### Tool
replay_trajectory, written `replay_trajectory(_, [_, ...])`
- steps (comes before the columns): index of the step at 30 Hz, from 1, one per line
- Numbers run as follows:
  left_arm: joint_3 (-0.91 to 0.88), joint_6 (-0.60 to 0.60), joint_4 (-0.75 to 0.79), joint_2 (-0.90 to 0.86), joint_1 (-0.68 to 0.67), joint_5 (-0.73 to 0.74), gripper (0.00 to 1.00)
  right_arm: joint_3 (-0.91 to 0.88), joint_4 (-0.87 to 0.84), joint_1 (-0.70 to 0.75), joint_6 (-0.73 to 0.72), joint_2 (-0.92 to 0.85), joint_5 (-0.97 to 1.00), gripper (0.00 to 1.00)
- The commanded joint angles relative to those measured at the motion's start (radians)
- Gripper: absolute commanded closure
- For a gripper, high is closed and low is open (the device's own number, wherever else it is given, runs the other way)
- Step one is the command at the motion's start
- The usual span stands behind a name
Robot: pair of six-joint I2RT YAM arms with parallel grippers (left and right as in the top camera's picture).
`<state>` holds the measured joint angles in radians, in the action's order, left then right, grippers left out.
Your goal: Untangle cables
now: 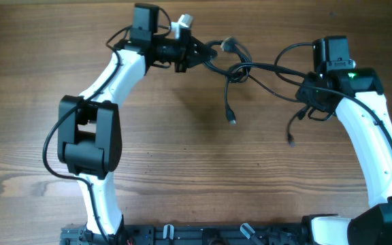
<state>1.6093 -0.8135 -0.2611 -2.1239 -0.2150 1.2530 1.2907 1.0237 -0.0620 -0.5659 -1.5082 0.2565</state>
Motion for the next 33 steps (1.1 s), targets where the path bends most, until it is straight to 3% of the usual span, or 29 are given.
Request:
replay_trajectory(1, [0.008, 0.0, -0.007, 0.018, 0.107, -0.021, 0.96, -0.007, 0.009, 0.057, -0.144, 0.005, 0.266, 0.96])
replay_trajectory(10, [0.008, 0.127, -0.18, 0.018, 0.13, -0.058, 0.96, -0.007, -0.029, 0.064, -0.163, -0.057, 0.269, 0.91])
replay_trajectory(12, [0.008, 0.13, -0.2, 0.018, 0.13, -0.066, 0.96, -0.007, -0.084, 0.063, -0.027, -0.057, 0.119, 0.9])
replay_trajectory(15, [0.008, 0.134, -0.214, 0.018, 0.122, -0.069, 0.96, -0.007, -0.192, 0.063, 0.293, -0.057, -0.411, 0.68])
replay_trajectory(16, [0.008, 0.134, -0.221, 0.018, 0.114, -0.069, 0.96, -0.007, -0.217, 0.063, 0.352, -0.057, -0.576, 0.52])
replay_trajectory(18, [0.008, 0.134, -0.234, 0.018, 0.095, -0.069, 0.96, -0.007, -0.258, 0.06, 0.363, -0.057, -0.76, 0.4])
replay_trajectory(22, [0.008, 0.191, -0.274, 0.018, 0.043, -0.081, 0.96, -0.007, -0.275, 0.058, 0.301, -0.057, -0.792, 0.33])
replay_trajectory(30, [0.008, 0.196, -0.411, 0.018, 0.003, -0.305, 0.96, -0.01, -0.26, 0.045, 0.254, -0.059, -0.771, 0.32])
replay_trajectory(33, [0.008, 0.033, -0.402, 0.018, 0.002, -0.301, 0.96, -0.026, -0.262, 0.045, 0.206, -0.064, -0.766, 0.32])
